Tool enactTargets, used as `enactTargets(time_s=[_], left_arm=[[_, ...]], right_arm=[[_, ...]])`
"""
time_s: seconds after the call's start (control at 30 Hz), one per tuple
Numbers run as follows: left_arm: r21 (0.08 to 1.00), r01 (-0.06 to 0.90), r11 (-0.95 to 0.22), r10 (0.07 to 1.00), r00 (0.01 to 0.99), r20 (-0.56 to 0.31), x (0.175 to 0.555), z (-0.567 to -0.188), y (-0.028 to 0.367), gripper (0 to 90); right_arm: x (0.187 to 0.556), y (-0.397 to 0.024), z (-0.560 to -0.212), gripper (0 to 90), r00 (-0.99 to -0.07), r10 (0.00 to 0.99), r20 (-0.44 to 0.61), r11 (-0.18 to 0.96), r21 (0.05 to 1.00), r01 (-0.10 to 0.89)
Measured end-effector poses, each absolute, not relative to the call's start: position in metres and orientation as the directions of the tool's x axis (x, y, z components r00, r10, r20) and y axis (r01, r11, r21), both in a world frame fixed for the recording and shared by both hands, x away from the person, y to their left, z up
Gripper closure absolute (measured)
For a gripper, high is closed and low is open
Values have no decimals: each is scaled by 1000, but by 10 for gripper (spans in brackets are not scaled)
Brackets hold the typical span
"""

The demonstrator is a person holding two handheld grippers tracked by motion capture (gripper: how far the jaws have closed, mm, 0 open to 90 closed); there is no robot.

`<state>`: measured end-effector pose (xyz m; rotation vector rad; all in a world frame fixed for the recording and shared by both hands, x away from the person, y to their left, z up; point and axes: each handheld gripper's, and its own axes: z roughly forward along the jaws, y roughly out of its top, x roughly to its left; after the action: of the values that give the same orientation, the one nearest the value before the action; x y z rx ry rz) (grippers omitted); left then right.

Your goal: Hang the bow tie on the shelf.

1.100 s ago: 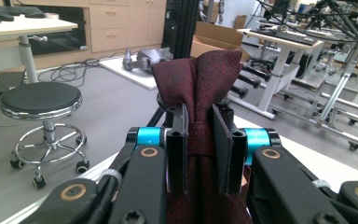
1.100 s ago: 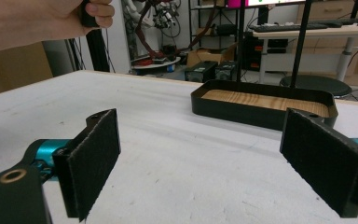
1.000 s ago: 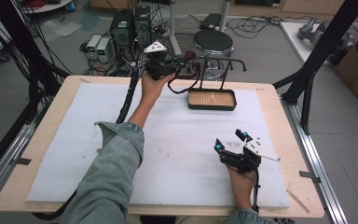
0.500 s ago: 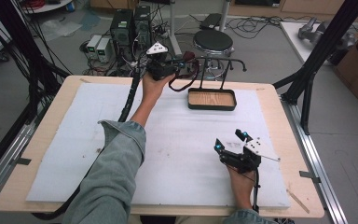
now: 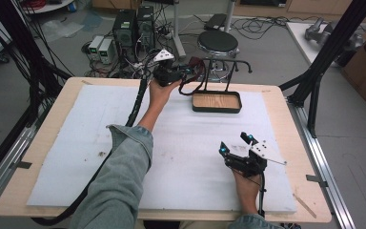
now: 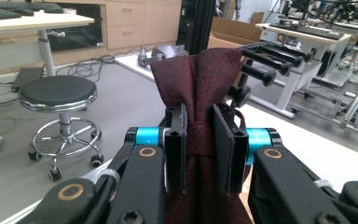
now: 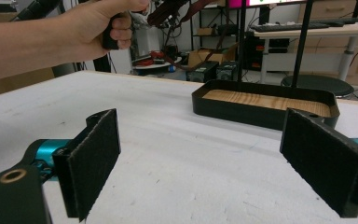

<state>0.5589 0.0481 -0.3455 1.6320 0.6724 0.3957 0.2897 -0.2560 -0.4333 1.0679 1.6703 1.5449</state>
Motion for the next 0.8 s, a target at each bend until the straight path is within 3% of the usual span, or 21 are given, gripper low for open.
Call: enactTargets(time_s=[0.8], left_arm=[[970,217,-113,632,769,-98,560,-353,51,731]], right_arm=[[290,-256,-433,113,-480,873,87,-15,988,152]])
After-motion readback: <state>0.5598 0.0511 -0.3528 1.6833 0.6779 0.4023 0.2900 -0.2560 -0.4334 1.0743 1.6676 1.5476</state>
